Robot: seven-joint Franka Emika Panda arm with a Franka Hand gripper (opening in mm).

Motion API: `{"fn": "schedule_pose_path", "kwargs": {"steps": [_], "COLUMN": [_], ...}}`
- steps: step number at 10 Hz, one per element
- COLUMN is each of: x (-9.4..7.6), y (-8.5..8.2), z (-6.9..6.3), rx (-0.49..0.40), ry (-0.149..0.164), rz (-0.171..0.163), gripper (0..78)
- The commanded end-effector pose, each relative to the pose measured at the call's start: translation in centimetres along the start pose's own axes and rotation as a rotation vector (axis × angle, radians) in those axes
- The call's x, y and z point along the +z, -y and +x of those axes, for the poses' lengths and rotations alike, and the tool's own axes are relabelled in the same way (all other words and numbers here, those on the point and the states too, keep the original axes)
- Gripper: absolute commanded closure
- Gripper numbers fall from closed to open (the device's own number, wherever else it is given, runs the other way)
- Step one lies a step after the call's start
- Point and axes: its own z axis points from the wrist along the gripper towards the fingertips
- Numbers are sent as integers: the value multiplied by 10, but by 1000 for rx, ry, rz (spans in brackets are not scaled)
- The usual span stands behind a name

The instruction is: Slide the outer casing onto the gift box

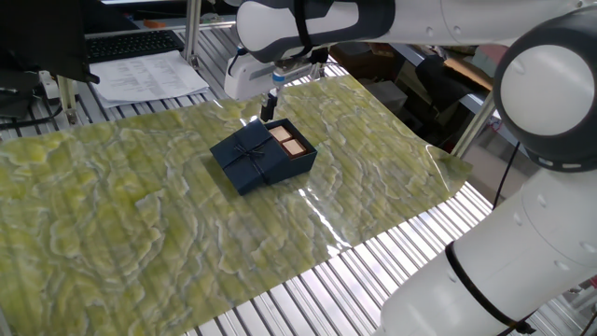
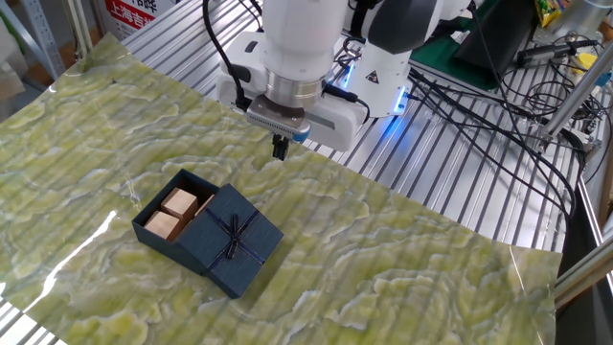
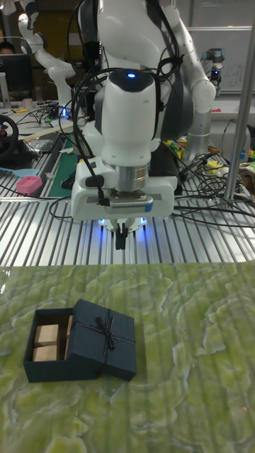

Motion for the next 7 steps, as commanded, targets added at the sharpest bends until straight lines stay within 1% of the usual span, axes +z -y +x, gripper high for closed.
{"fn": "schedule_pose_path", "kwargs": {"steps": [1, 3, 7], "x": [1, 1, 7], "y": [0, 0, 0], "z": [-1, -1, -2], "rx": [2, 1, 0], "ry": [-1, -1, 0], "rz": [1, 1, 0], "gripper": [776, 776, 776]}}
